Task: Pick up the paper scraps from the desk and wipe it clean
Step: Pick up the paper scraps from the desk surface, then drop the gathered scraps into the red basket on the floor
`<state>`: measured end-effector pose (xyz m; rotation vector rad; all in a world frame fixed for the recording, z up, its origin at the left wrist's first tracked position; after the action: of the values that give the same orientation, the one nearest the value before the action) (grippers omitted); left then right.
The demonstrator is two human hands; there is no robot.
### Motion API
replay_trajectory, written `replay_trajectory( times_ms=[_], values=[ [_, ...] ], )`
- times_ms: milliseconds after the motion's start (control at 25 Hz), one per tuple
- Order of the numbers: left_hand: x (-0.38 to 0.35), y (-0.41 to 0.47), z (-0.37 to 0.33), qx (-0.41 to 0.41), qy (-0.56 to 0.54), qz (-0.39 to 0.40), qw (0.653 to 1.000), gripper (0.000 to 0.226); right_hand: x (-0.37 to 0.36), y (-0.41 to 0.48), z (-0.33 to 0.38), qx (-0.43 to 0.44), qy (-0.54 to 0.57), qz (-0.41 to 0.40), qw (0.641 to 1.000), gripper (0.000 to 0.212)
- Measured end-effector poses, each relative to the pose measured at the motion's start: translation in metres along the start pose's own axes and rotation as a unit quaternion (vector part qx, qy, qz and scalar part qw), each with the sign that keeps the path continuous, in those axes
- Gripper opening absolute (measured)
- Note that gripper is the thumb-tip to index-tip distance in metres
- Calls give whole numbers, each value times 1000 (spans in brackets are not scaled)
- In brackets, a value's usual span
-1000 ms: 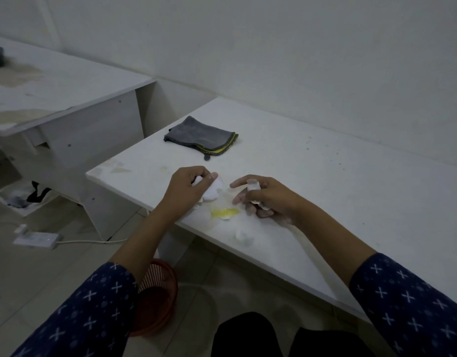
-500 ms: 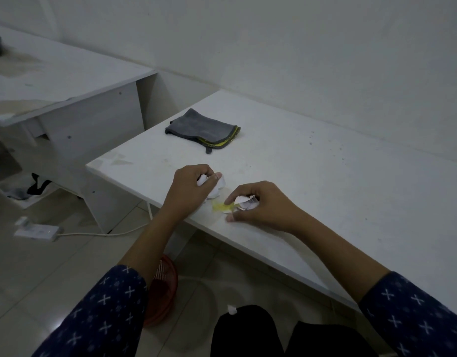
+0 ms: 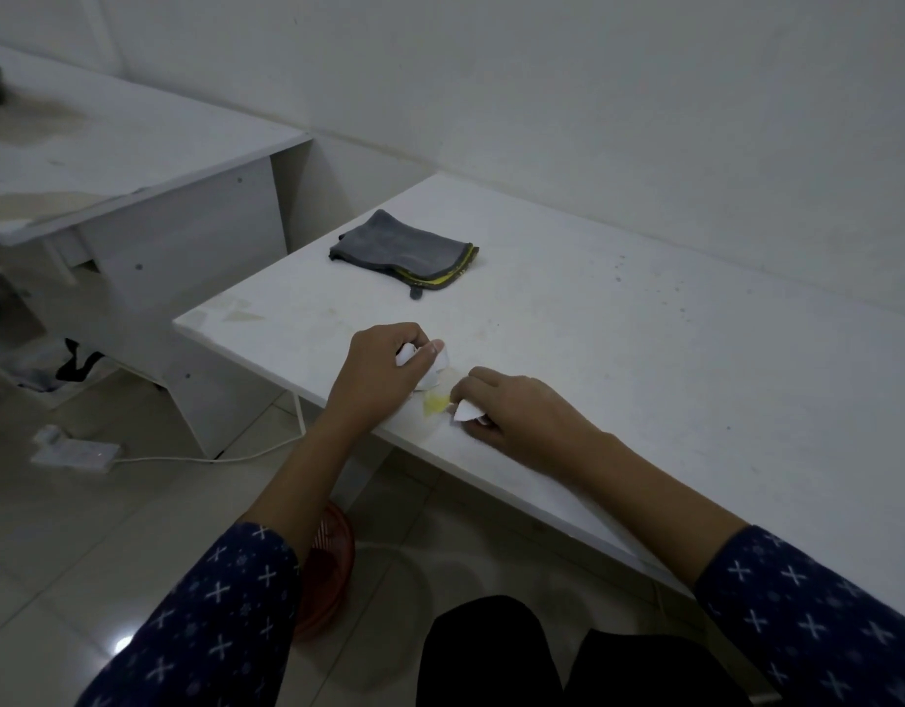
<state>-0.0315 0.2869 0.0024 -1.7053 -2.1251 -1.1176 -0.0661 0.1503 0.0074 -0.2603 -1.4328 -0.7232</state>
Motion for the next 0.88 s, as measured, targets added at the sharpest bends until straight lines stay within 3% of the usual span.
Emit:
replay_trajectory(
  times_ms=[160,400,480,600,680,880],
  values=[
    [0,-1,-1,-10,10,-6,1000,27,2,6,-11,-80,70,-13,994,23],
    [2,0,-1,-7,-14,-11,1000,30,17,2,-35,-192,224,-153,943,14],
    [4,-2,-2,2,-26,-18,999,28,17,-4,-40,-266,354,-176,879,19],
    [17,-8,1,48,-85,-66,993,27,-2,-6,-17,-337,621,-158,690,27],
    [29,-22,7,118,-170,-109,972,29,-11,3,14,-336,713,-143,599,30],
    [74,-81,33,229,-328,-225,888,32,-40,30,106,-264,838,-101,466,28]
  ],
)
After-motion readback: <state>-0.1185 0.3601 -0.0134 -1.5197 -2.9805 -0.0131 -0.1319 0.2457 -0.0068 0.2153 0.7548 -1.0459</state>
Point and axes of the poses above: each hand's wrist, its own y-axis towards the middle knuckle, its own x-axis out of the back of the hand, z = x × y, the point moved 7 cm from there along y, towards the middle knuckle, and after that the axes turned 3 degrees about y, right-handed, at the moved point
